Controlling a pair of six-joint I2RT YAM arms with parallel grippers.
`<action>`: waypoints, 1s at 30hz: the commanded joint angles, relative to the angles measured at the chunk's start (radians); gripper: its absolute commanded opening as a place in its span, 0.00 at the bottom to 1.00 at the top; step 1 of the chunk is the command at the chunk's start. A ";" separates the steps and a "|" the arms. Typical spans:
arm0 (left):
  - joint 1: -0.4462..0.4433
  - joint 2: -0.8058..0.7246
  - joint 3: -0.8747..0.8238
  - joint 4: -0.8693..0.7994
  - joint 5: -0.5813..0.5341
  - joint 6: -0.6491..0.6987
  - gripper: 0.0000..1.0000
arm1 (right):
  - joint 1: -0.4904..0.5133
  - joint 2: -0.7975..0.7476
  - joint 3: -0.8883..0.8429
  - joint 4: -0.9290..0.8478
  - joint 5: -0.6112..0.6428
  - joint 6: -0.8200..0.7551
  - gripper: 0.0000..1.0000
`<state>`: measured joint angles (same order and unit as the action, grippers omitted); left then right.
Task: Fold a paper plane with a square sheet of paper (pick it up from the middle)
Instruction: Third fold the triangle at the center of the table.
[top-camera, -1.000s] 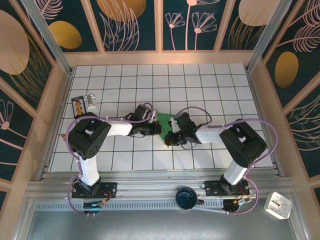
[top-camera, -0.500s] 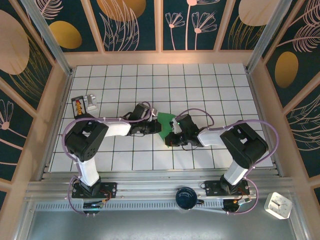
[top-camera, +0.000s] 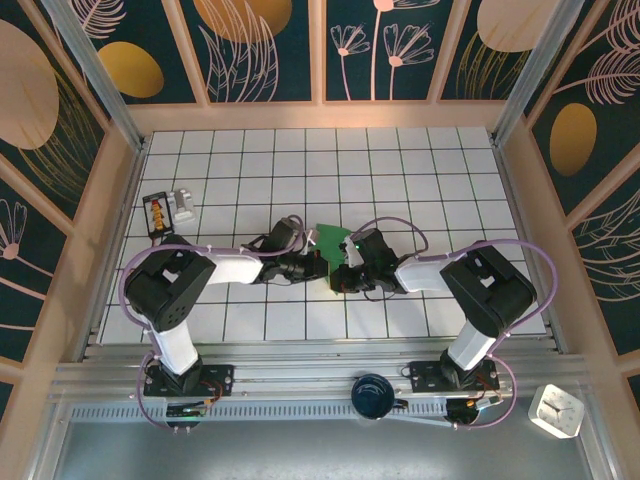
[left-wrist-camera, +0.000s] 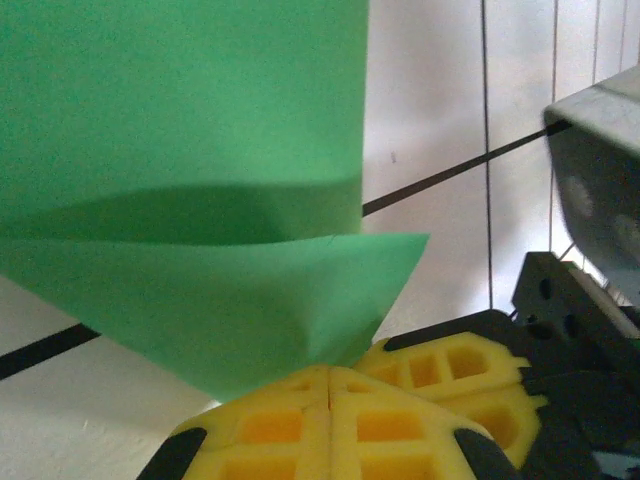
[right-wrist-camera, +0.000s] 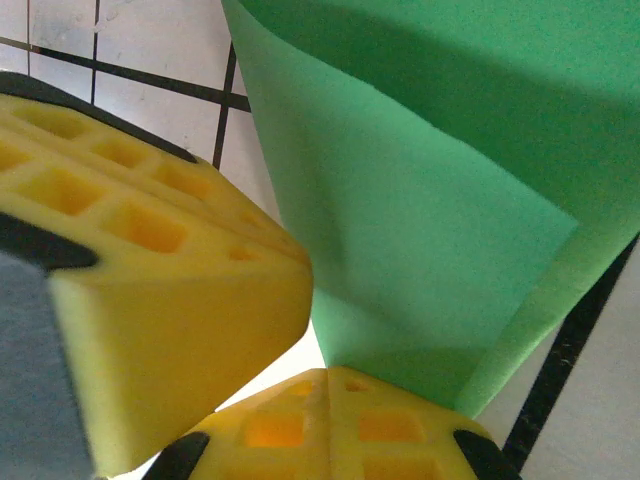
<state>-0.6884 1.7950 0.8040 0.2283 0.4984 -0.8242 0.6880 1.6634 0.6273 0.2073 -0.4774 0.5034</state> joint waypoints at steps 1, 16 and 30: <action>-0.004 0.030 -0.003 0.006 0.023 -0.029 0.00 | -0.004 0.021 -0.034 -0.122 0.043 -0.006 0.01; -0.004 0.087 0.062 -0.116 -0.090 0.054 0.00 | -0.004 0.035 -0.027 -0.238 0.079 0.013 0.00; 0.035 0.109 0.137 -0.188 -0.139 0.118 0.00 | -0.004 0.035 -0.036 -0.299 0.101 0.007 0.00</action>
<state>-0.6899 1.8683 0.9180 0.0616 0.4660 -0.7361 0.6880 1.6630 0.6460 0.1505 -0.4614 0.5072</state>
